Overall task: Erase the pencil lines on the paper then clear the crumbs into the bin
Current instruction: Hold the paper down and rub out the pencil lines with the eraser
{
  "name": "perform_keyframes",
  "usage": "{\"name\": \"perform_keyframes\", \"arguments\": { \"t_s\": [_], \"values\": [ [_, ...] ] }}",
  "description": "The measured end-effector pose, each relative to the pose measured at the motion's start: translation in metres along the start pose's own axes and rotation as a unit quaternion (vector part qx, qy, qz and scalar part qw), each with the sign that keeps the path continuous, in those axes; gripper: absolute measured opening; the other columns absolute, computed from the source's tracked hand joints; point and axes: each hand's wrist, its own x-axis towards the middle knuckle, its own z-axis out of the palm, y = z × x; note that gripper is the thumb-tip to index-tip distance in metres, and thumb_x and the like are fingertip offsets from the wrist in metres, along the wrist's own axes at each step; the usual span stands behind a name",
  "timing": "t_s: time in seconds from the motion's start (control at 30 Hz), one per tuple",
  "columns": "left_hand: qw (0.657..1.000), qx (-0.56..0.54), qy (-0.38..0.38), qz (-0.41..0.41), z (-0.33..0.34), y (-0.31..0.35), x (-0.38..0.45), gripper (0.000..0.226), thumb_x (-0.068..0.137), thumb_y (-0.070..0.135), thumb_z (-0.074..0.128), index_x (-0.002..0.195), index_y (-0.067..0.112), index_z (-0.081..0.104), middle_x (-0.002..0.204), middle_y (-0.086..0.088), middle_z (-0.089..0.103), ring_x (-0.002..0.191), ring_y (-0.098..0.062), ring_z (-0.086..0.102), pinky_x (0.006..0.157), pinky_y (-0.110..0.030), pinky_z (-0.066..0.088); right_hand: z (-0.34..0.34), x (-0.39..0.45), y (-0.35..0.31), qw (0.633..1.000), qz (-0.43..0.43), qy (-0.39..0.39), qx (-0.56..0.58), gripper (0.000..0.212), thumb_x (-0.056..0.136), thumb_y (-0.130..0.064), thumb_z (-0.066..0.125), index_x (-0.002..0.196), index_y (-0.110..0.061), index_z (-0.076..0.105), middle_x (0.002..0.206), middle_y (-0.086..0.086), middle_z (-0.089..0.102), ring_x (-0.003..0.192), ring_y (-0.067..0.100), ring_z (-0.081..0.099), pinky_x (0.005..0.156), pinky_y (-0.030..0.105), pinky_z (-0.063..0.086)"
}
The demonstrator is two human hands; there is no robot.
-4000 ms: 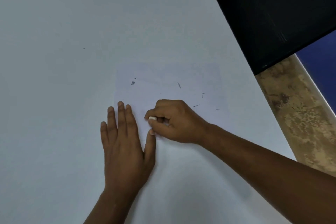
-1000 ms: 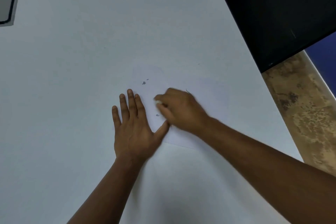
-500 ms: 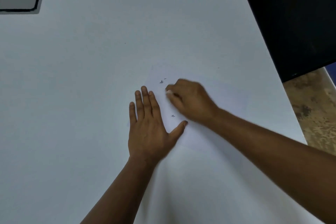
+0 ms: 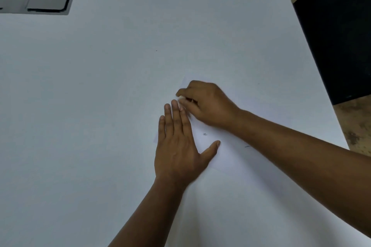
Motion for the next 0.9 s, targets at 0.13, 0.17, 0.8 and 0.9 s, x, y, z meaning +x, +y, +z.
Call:
{"name": "perform_keyframes", "arguments": {
  "t_s": [0.13, 0.17, 0.8, 0.9],
  "values": [
    [1.0, -0.004, -0.02, -0.009, -0.001, 0.001, -0.001, 0.113, 0.089, 0.087, 0.019, 0.16, 0.005, -0.012, 0.168, -0.013, -0.021, 0.155, -0.024, -0.023, 0.126, -0.04, -0.011, 0.01, 0.017, 0.017, 0.995, -0.04, -0.02, -0.085, 0.025, 0.094, -0.017, 0.05, 0.092, -0.005, 0.071, 0.079, 0.009, 0.061, 0.071, 0.028, 0.061, 0.062, 0.036, 0.052],
    [1.0, -0.004, -0.025, -0.01, -0.001, 0.001, -0.001, 0.112, 0.089, 0.087, 0.019, 0.16, 0.006, -0.012, 0.168, -0.012, -0.023, 0.155, -0.024, -0.025, 0.125, -0.04, -0.012, 0.007, 0.024, 0.026, 0.994, -0.03, -0.003, -0.104, 0.023, 0.093, -0.015, 0.05, 0.086, -0.004, 0.069, 0.076, 0.009, 0.059, 0.069, 0.029, 0.06, 0.06, 0.037, 0.051],
    [0.999, -0.011, -0.038, -0.018, -0.005, 0.001, 0.001, 0.112, 0.088, 0.087, 0.018, 0.161, 0.008, -0.011, 0.168, -0.009, -0.025, 0.154, -0.023, -0.028, 0.126, -0.042, -0.012, -0.008, 0.027, 0.057, 0.993, 0.053, 0.035, -0.099, 0.021, 0.092, -0.014, 0.051, 0.081, -0.009, 0.068, 0.067, 0.001, 0.049, 0.062, 0.019, 0.048, 0.061, 0.032, 0.043],
    [0.999, -0.009, -0.045, -0.017, -0.004, 0.001, 0.001, 0.112, 0.088, 0.087, 0.02, 0.161, 0.008, -0.011, 0.168, -0.009, -0.025, 0.153, -0.022, -0.029, 0.126, -0.042, -0.012, -0.005, 0.021, 0.061, 0.991, 0.075, 0.047, -0.1, 0.022, 0.093, -0.016, 0.051, 0.081, -0.009, 0.068, 0.067, 0.002, 0.051, 0.063, 0.022, 0.053, 0.062, 0.034, 0.044]
  ]
}}
